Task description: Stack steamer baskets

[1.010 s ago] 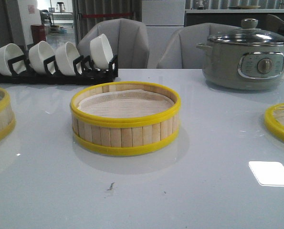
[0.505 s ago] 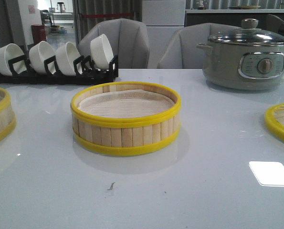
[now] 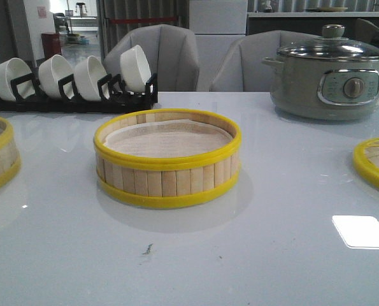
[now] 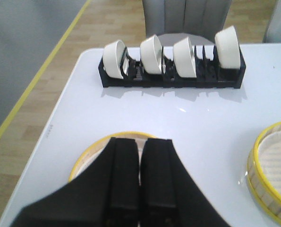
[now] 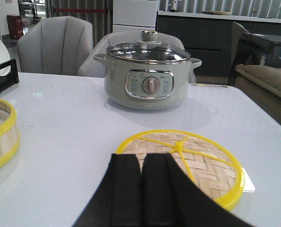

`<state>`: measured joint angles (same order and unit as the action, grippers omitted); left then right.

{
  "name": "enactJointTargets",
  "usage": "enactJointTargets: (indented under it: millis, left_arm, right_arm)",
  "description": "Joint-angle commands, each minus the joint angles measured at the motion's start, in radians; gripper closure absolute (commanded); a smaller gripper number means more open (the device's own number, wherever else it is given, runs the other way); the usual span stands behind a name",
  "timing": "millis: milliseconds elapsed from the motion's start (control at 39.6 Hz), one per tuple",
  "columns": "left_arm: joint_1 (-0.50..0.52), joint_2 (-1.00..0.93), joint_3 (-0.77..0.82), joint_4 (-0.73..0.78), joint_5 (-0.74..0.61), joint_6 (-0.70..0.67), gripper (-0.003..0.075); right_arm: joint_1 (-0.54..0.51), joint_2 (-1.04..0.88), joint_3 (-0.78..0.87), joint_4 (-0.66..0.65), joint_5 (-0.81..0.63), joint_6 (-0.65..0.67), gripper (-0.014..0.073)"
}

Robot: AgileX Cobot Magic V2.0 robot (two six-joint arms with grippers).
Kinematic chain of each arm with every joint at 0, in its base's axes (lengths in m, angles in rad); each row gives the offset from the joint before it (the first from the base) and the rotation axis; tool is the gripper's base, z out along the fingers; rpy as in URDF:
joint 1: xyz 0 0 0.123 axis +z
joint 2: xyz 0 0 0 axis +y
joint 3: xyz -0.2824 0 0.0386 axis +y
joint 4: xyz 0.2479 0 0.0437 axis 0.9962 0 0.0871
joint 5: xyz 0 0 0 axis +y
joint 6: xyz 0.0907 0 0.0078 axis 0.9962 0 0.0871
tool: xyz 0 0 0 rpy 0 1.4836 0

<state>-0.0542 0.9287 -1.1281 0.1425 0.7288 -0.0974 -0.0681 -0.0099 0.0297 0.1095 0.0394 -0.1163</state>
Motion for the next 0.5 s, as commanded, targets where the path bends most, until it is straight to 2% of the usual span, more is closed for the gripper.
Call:
enactJointTargets:
  millis: [0,278,480]
  left_arm:
    - [-0.001,0.008,-0.037,-0.010,-0.053,-0.001,0.0636]
    - [-0.001,0.017,-0.037,-0.031,0.000,0.030,0.0636]
    - [-0.001,0.034,-0.037,-0.071,-0.012,0.030,0.0636]
  right_arm:
    - [-0.001,-0.021,-0.014,0.006,-0.092,-0.008,0.0538]
    - [-0.001,-0.021,-0.014,0.006,-0.092,-0.008,0.0538]
    - [-0.001,-0.021,-0.014,0.006,-0.092,-0.008,0.0538]
